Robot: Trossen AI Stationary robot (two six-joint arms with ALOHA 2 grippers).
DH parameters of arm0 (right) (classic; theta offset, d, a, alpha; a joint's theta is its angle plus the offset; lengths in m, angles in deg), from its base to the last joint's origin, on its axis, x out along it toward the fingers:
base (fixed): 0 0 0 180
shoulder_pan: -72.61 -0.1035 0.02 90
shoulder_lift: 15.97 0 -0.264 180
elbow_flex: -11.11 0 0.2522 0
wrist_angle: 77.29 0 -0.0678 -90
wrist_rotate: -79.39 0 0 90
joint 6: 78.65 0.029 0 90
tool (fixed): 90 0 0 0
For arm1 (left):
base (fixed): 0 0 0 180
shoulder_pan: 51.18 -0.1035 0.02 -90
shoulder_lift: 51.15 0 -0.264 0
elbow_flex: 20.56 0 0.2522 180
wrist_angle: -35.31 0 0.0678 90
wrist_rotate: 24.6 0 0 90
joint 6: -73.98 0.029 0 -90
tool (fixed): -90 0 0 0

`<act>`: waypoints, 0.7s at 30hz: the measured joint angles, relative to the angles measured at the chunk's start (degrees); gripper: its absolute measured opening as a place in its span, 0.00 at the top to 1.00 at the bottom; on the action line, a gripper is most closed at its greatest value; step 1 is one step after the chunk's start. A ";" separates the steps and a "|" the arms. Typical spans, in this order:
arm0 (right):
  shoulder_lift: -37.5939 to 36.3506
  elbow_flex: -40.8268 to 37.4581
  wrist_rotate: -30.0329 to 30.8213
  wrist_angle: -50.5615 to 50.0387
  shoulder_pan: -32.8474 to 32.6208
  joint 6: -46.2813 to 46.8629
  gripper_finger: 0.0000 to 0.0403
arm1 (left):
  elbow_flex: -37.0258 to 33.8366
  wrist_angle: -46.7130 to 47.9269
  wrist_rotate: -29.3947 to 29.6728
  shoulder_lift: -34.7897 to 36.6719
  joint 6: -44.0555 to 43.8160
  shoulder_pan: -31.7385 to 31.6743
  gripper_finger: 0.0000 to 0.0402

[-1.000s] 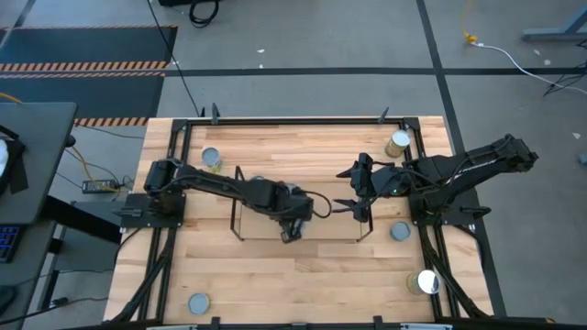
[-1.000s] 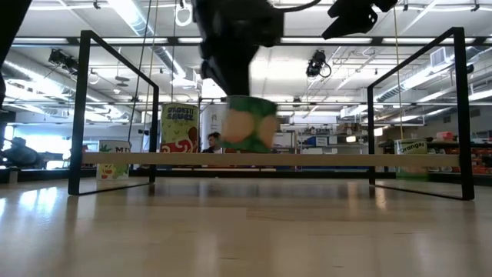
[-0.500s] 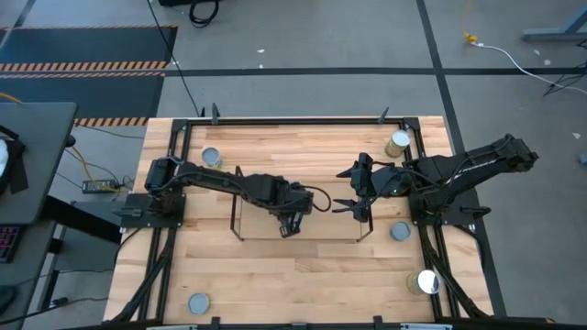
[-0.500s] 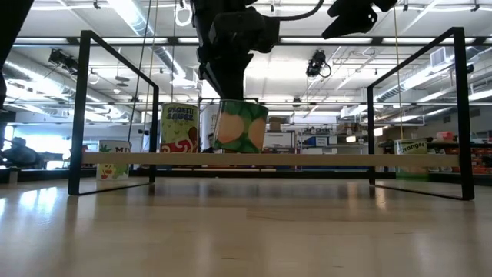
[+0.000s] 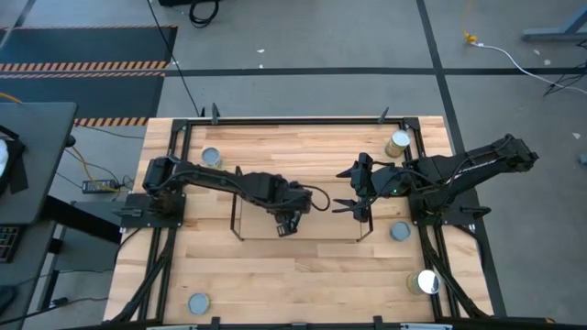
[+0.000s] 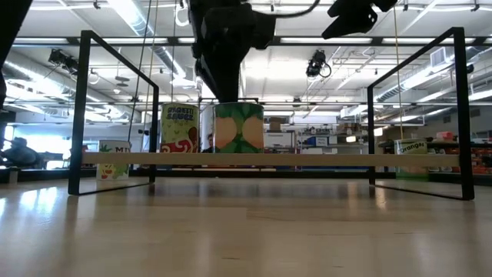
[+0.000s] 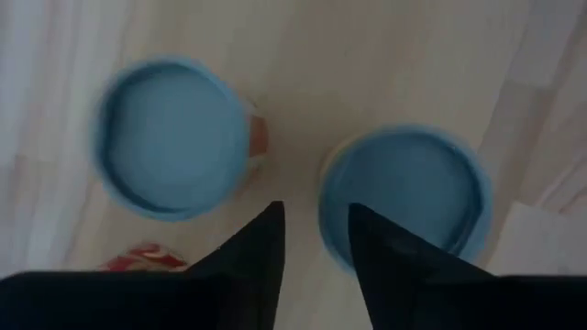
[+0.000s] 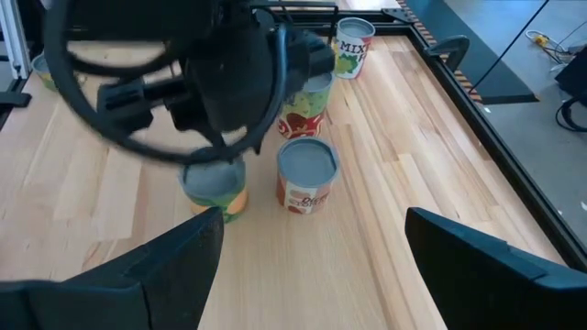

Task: Pick and place cans onto a shelf
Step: Put the dark green can on the shelf aligned with the red can, then adjust the dark green can and the red can on the shelf

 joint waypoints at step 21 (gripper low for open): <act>-0.02 0.02 -1.21 -0.31 0.02 1.20 0.13 | 1.86 -0.89 -4.52 -0.70 14.45 -3.66 0.17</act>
